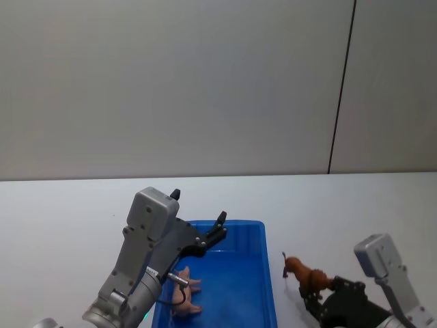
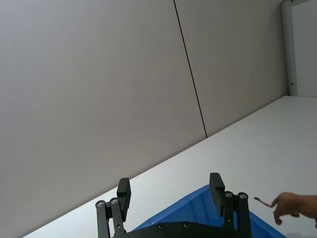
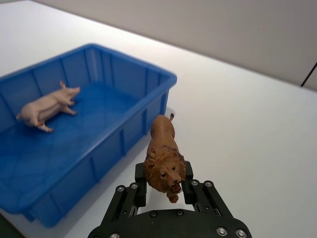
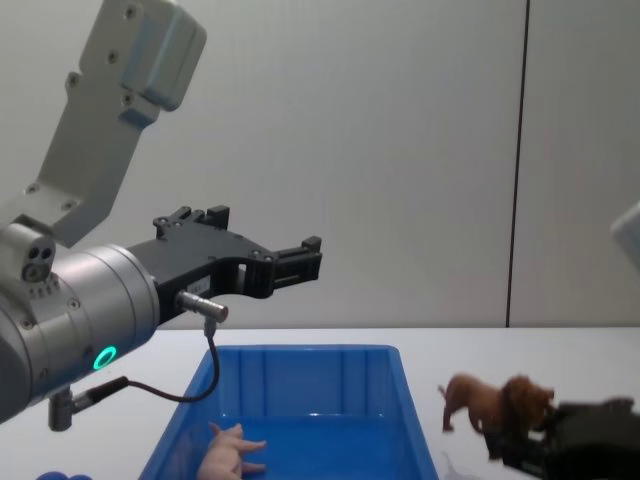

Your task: Pick up the two dolls from the table and place them into the box.

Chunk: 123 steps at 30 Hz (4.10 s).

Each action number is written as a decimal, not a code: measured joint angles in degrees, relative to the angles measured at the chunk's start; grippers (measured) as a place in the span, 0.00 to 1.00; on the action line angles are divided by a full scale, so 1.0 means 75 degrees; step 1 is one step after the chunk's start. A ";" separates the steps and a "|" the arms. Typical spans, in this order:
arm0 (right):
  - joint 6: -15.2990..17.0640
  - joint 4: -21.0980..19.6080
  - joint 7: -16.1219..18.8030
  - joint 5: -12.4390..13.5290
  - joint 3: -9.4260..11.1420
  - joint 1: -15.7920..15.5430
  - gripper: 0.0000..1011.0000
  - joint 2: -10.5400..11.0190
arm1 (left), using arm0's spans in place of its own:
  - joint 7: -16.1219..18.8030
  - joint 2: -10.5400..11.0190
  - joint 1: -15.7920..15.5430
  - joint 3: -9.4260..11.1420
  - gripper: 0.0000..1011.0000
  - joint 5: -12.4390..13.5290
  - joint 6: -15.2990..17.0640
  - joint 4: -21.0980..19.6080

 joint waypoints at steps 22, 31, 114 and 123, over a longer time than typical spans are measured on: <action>-0.0168 -0.0545 0.0391 -0.0405 0.0016 0.0714 0.38 -0.0285 | 0.0000 0.0000 0.0000 0.0000 0.99 0.0001 0.0000 0.0000; 0.0231 0.0011 0.0841 -0.0410 -0.0127 0.1170 0.38 -0.0623 | 0.0000 0.0000 0.0000 0.0000 0.99 0.0000 0.0000 0.0000; -0.0302 -0.0131 0.0915 0.0398 0.0268 0.0274 0.99 0.0344 | 0.1714 0.1750 0.2165 -0.0649 0.99 -0.1369 -0.0003 -0.0979; -0.0304 -0.0138 0.0914 0.0404 0.0274 0.0269 0.99 0.0350 | 0.1339 0.1773 0.2234 -0.0708 0.99 -0.1554 -0.0181 -0.0649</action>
